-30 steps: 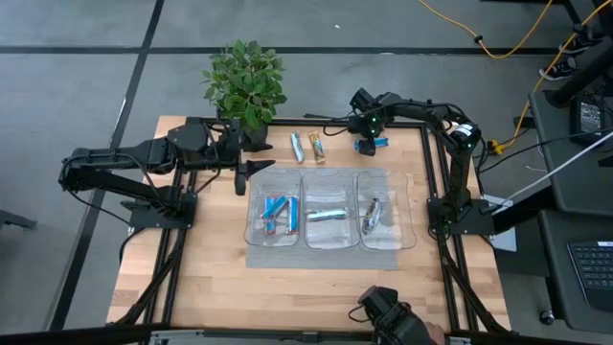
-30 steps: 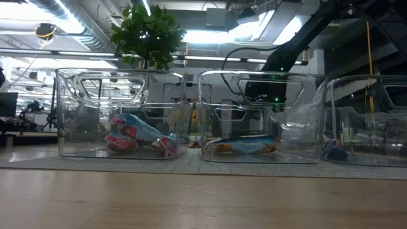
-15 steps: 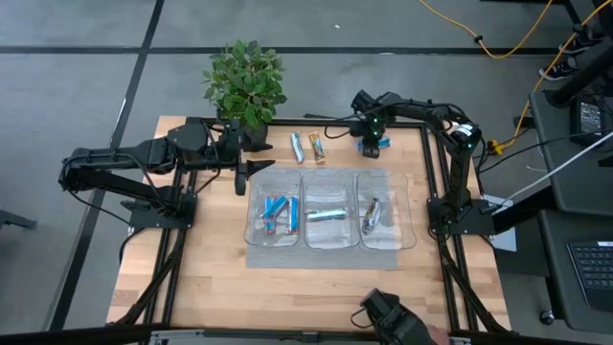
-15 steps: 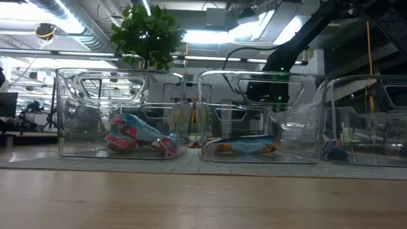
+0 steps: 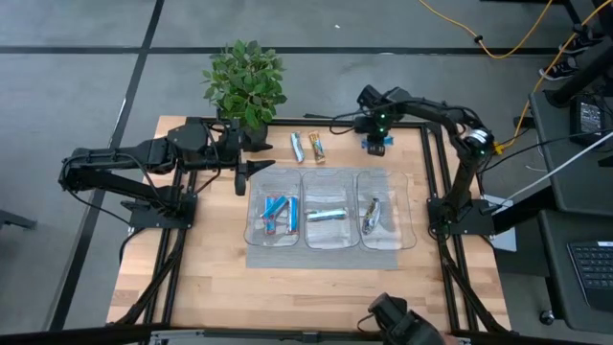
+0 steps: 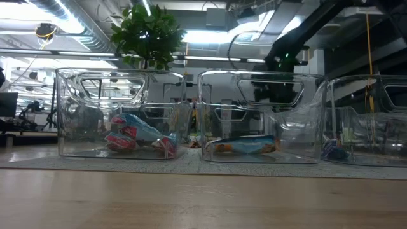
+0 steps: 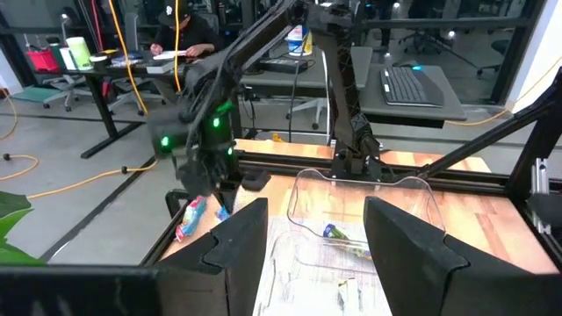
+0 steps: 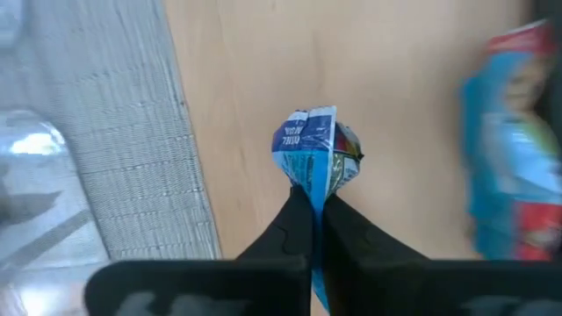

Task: Pick and place Granola Bars by type
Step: Put the blue granola bar into the right transparent bin

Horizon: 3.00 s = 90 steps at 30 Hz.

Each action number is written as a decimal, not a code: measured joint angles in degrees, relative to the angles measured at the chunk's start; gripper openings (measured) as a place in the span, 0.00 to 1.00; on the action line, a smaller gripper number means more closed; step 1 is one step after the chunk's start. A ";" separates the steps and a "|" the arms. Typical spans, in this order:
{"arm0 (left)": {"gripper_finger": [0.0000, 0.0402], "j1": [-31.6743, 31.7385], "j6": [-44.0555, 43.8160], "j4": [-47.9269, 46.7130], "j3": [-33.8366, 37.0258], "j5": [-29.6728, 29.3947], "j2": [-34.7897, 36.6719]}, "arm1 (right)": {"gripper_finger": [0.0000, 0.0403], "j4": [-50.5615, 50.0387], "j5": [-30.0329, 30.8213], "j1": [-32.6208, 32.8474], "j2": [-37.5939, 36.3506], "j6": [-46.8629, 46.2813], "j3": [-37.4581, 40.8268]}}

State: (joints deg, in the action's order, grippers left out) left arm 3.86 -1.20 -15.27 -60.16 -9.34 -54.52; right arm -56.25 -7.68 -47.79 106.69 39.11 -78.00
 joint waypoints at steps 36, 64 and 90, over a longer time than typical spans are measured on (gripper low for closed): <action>0.45 0.01 2.01 -0.93 0.00 0.00 0.02 | 0.03 0.40 -6.13 0.04 -25.75 -6.60 0.00; 0.45 0.02 3.11 -5.57 0.02 0.00 0.02 | 0.03 0.37 -7.55 16.34 -67.82 -26.91 -0.02; 0.45 0.00 2.45 -5.58 0.02 0.46 0.02 | 0.03 1.17 -15.65 18.45 -65.10 -23.83 1.91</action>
State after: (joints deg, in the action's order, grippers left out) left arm 3.86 1.26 -20.85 -60.14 -8.88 -54.50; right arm -55.08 -23.34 -29.34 41.59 15.28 -76.09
